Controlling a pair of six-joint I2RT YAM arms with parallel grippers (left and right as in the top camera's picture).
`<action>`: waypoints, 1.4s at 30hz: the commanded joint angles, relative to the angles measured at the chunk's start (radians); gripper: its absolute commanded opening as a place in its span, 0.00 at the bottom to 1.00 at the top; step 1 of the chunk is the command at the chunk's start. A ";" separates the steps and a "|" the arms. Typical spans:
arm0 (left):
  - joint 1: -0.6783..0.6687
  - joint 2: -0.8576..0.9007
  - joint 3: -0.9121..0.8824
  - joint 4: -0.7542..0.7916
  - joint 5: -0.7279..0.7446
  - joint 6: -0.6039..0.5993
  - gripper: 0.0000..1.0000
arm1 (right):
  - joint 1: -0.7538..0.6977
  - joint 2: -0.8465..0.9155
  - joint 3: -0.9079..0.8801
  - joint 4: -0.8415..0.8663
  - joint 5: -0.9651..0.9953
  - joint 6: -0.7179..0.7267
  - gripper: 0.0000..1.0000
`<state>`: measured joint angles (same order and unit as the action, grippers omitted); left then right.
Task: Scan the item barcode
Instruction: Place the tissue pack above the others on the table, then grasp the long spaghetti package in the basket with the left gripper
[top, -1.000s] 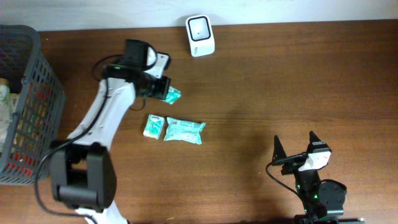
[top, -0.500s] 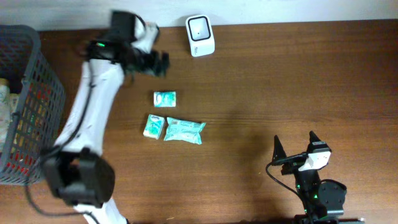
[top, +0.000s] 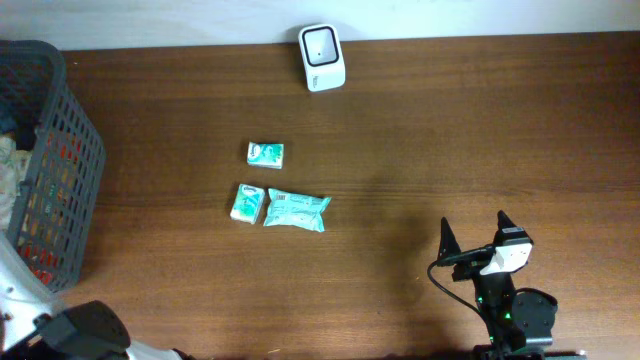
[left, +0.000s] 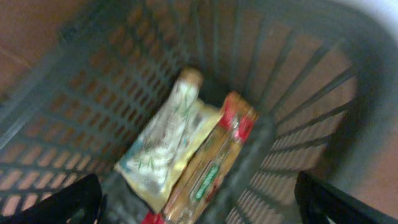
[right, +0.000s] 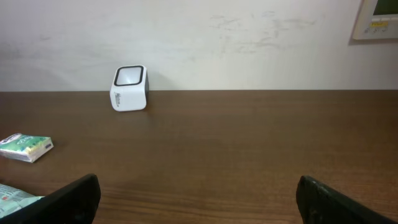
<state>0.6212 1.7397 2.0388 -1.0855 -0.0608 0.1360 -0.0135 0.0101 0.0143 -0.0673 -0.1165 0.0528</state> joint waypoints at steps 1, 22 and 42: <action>0.050 0.036 -0.137 0.032 0.016 0.140 0.94 | -0.006 -0.007 -0.009 0.000 0.005 0.008 0.99; 0.168 0.452 -0.239 0.105 0.361 0.415 0.73 | -0.006 -0.007 -0.009 0.000 0.005 0.008 0.99; 0.167 0.165 0.168 0.038 0.361 0.081 0.00 | -0.006 -0.007 -0.009 0.000 0.005 0.008 0.99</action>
<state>0.7849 2.1334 2.0426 -1.0725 0.2779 0.3824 -0.0135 0.0101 0.0143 -0.0669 -0.1165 0.0532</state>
